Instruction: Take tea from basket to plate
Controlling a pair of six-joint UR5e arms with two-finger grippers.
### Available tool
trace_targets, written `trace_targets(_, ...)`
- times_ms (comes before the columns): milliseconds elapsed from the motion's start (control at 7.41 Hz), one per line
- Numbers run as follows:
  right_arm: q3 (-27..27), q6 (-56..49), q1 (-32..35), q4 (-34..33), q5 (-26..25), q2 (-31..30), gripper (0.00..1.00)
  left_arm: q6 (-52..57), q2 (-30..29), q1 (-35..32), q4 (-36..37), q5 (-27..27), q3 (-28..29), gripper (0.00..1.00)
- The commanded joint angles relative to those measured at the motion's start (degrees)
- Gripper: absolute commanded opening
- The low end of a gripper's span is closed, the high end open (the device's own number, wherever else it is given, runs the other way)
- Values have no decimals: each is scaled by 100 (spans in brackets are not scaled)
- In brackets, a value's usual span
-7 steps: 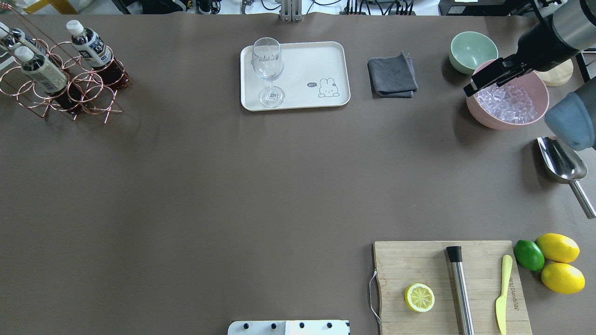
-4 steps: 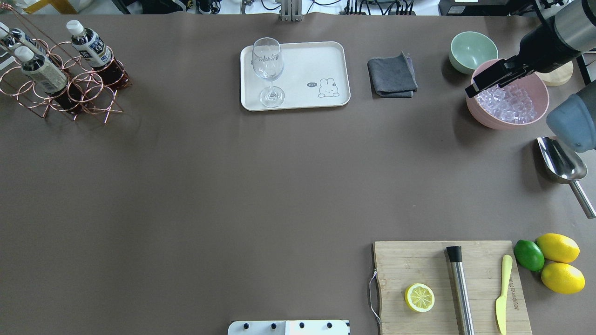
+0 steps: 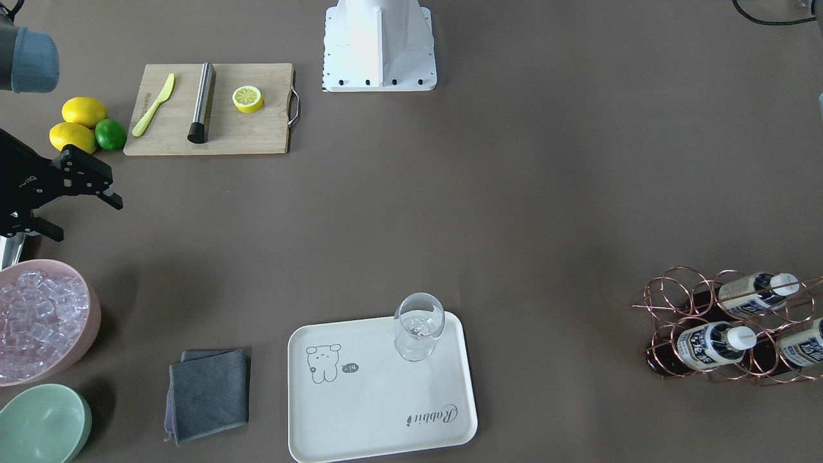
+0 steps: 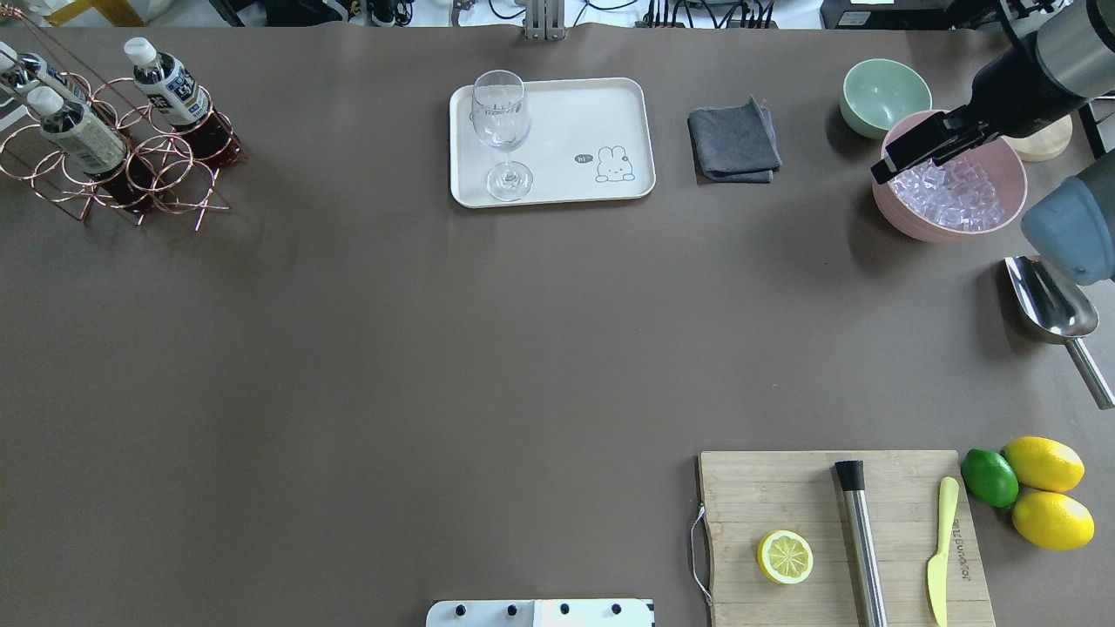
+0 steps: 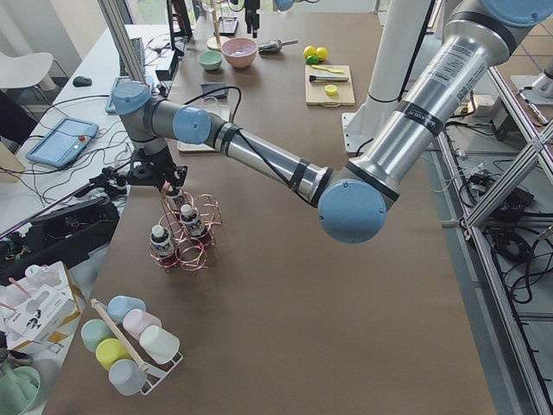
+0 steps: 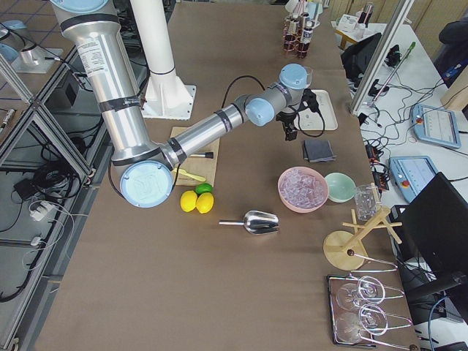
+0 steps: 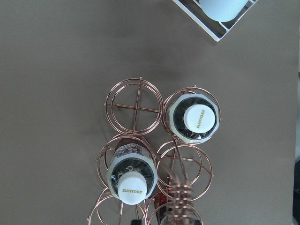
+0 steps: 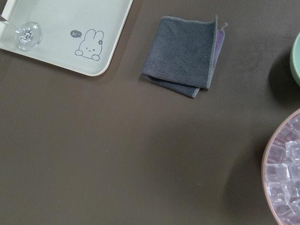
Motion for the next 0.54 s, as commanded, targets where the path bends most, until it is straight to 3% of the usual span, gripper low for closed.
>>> trace_targets(0, -51, -16, -4, 3, -16, 0, 100, 87, -1, 14, -2, 0, 4, 0)
trace_targets(405, -86, -25, -4, 3, -16, 0, 100, 105, -62, -56, 59, 35, -101, 0)
